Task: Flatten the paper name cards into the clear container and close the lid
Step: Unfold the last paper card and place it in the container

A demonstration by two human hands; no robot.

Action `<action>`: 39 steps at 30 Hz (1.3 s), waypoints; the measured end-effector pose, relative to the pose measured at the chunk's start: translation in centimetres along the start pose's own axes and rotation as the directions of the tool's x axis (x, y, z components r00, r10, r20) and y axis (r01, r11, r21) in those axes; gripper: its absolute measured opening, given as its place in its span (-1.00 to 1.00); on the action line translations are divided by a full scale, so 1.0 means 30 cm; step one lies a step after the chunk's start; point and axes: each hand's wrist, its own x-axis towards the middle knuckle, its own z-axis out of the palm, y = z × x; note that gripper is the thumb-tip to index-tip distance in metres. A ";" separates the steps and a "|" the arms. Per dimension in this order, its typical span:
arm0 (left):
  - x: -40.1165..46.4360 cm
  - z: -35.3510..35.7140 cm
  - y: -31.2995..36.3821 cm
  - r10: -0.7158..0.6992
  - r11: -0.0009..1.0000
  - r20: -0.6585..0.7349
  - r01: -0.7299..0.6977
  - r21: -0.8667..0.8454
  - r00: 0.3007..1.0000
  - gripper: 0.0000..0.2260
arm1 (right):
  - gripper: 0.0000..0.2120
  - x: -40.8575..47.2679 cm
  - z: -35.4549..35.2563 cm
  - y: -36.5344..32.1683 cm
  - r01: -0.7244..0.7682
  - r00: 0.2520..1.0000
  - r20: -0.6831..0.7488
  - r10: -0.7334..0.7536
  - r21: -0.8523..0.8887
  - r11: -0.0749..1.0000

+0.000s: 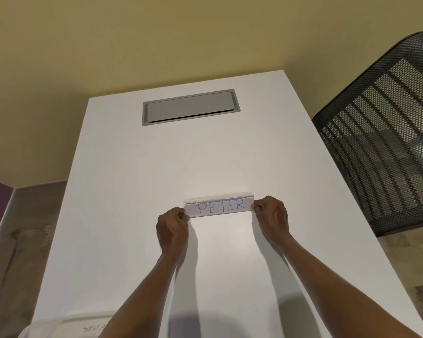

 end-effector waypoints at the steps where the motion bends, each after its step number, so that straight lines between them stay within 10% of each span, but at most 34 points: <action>1: 0.001 -0.001 0.000 -0.002 1.000 0.002 0.002 0.002 1.000 -0.68 | -0.68 0.001 -0.001 -0.001 0.004 1.000 -0.001 -0.004 -0.002 1.000; 10: 0.008 0.020 -0.012 0.027 0.999 -0.022 -0.027 0.019 0.999 -0.67 | -0.71 0.004 0.000 -0.009 -0.011 1.000 0.011 0.010 0.051 0.999; 14: 0.006 0.018 -0.023 -0.043 0.995 -0.041 0.039 -0.088 0.998 -0.96 | -0.84 0.004 -0.009 -0.004 -0.043 0.999 0.022 0.040 0.136 0.990; 16: 0.010 0.009 -0.032 -0.060 0.988 -0.041 0.053 -0.147 0.997 -0.68 | -0.81 0.008 -0.021 -0.001 -0.001 1.000 0.005 0.001 0.131 0.991; 22: 0.045 -0.045 -0.043 0.257 0.966 0.019 -0.257 0.007 0.966 -0.52 | -0.55 0.040 -0.062 -0.007 0.352 0.933 -0.001 -0.359 -0.186 0.917; 26: 0.095 -0.050 -0.059 0.563 0.779 0.158 -0.585 0.225 0.811 -0.37 | -0.52 0.071 -0.084 -0.035 0.494 0.867 0.119 -0.484 -0.327 0.805; 39: 0.167 -0.046 -0.002 0.558 0.664 0.377 -0.670 0.331 0.739 -0.51 | -0.59 0.122 -0.038 -0.022 0.610 0.792 0.235 -0.563 -0.342 0.715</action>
